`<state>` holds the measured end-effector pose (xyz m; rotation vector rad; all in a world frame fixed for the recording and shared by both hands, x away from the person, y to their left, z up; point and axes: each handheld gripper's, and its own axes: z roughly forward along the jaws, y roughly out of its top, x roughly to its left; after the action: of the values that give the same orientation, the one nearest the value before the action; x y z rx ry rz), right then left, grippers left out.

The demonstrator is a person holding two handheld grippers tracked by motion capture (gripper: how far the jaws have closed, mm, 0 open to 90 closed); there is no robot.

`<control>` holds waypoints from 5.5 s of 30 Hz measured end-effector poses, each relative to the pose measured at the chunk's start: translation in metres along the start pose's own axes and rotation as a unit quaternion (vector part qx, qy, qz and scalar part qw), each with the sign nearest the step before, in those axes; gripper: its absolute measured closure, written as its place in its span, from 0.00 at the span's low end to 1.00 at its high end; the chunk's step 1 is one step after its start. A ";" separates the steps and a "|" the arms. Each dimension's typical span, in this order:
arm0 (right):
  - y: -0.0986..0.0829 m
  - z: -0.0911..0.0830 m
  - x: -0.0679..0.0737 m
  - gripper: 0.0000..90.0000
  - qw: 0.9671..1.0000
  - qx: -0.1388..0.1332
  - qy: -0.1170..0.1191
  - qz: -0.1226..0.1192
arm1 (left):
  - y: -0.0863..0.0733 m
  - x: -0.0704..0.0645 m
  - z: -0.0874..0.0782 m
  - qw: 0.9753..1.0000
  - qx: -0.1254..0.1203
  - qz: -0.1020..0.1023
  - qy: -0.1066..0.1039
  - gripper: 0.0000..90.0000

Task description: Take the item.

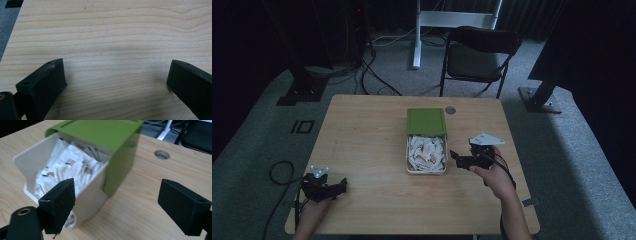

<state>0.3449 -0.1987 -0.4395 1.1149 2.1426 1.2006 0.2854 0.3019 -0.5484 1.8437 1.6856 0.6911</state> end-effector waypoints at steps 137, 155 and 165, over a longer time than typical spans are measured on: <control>0.011 0.027 -0.025 0.87 0.995 -0.060 -0.062 0.041 | 0.000 0.000 0.000 1.000 0.000 0.000 0.000 0.03; -0.029 0.080 -0.059 0.87 0.988 -0.031 -0.113 0.099 | 0.000 0.000 0.000 1.000 -0.001 0.000 0.000 0.03; -0.043 0.104 -0.070 0.87 0.985 0.000 -0.133 0.108 | 0.000 0.000 0.000 1.000 -0.001 -0.001 0.000 0.03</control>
<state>0.4387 -0.2171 -0.5318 1.4502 1.8584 1.0704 0.2853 0.3018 -0.5485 1.8417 1.6854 0.6916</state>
